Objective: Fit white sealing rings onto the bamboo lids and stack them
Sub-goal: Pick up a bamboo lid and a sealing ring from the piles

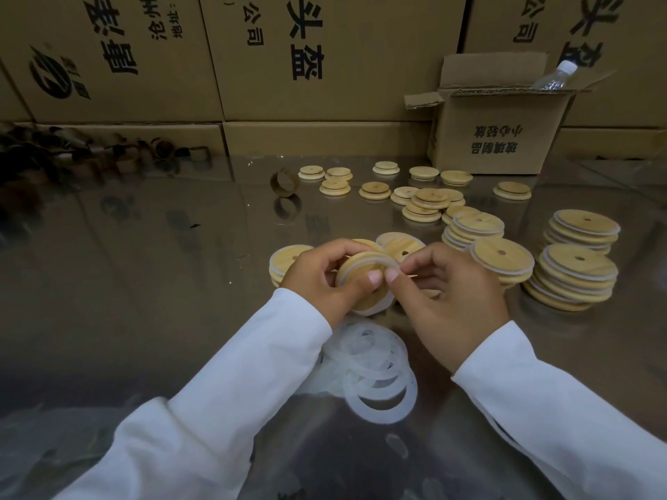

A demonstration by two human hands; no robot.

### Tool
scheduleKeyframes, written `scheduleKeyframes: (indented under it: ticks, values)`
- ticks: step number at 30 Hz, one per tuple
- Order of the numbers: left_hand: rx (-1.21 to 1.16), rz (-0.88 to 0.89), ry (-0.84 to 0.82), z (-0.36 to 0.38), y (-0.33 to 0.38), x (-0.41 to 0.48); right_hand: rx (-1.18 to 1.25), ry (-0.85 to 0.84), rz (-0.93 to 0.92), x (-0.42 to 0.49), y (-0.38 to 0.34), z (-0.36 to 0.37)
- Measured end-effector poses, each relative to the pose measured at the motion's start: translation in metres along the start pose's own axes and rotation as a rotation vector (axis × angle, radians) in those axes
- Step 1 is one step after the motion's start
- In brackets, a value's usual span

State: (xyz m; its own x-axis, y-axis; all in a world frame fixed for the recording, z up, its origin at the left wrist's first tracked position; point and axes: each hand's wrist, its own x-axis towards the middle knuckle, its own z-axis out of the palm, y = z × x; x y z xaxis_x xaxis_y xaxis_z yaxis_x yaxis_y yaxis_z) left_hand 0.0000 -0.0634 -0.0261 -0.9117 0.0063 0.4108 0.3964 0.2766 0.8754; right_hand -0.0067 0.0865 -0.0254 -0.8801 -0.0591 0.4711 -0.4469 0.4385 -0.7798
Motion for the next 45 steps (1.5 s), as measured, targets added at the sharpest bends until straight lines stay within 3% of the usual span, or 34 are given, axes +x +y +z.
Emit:
scheduleKeyframes:
  ticks: [5,16,27,33,39,45]
  values:
    - [-0.085,-0.043,0.0,-0.004,0.0,0.001,0.001,0.024,-0.003,0.001,-0.002,-0.001]
    - [-0.2,-0.091,-0.071,-0.014,0.004,0.003,0.232,-0.218,0.103,0.014,-0.007,-0.017]
    - [-0.231,-0.147,0.006,-0.003,-0.003,0.0,0.268,-0.114,0.139,0.008,-0.003,-0.009]
    - [-0.312,-0.213,0.081,0.0,-0.004,0.002,0.042,0.069,0.054,-0.001,-0.003,0.001]
    - [-0.265,-0.267,0.028,-0.002,-0.006,0.003,-0.06,-0.014,0.014,0.002,-0.001,-0.002]
    - [-0.223,-0.215,0.031,-0.007,-0.003,0.002,-0.034,-0.08,0.048,0.003,-0.005,-0.002]
